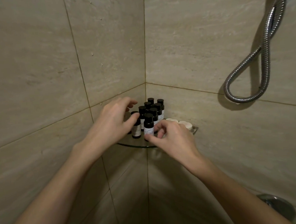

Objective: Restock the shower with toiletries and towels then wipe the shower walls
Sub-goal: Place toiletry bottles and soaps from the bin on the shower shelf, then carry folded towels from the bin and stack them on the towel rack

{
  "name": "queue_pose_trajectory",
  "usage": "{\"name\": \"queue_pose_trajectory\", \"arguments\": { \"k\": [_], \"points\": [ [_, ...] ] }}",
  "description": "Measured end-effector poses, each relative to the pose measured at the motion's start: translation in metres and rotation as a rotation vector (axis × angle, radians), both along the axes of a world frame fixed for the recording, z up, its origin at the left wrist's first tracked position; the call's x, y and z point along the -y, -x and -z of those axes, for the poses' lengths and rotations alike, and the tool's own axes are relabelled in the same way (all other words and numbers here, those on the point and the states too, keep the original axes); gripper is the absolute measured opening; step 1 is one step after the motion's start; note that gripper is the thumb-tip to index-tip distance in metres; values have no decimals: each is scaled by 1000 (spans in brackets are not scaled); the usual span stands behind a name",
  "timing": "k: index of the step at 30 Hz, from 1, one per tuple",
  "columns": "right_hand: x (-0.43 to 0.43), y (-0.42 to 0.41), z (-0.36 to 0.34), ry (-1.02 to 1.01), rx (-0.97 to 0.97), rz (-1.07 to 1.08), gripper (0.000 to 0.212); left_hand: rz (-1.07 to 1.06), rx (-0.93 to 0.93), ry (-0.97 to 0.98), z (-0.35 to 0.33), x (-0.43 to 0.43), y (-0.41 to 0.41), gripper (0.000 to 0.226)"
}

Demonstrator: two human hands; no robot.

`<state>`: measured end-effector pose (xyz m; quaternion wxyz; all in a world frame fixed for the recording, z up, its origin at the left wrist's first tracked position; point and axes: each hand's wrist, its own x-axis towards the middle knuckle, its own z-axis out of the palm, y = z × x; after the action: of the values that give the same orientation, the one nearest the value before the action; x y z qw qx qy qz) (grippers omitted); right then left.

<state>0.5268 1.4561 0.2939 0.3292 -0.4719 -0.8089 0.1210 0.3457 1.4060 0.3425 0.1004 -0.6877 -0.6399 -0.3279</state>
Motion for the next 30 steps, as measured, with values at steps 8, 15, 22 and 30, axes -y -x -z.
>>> {"name": "queue_pose_trajectory", "arguments": {
  "k": [8, 15, 22, 30],
  "points": [
    [5, -25, 15, -14, -219, -36, 16, 155, 148, -258, -1, 13, -10, 28],
    [32, -73, 51, 12, -450, 153, 4, 464, 68, -361, 25, 16, -60, 17],
    [111, -157, 139, 324, -279, 472, 18, 754, -16, 28, 123, 18, -144, 32],
    [277, -239, 283, 881, -86, 755, 34, 796, -49, 815, 320, 82, -189, 35]
  ]
}}
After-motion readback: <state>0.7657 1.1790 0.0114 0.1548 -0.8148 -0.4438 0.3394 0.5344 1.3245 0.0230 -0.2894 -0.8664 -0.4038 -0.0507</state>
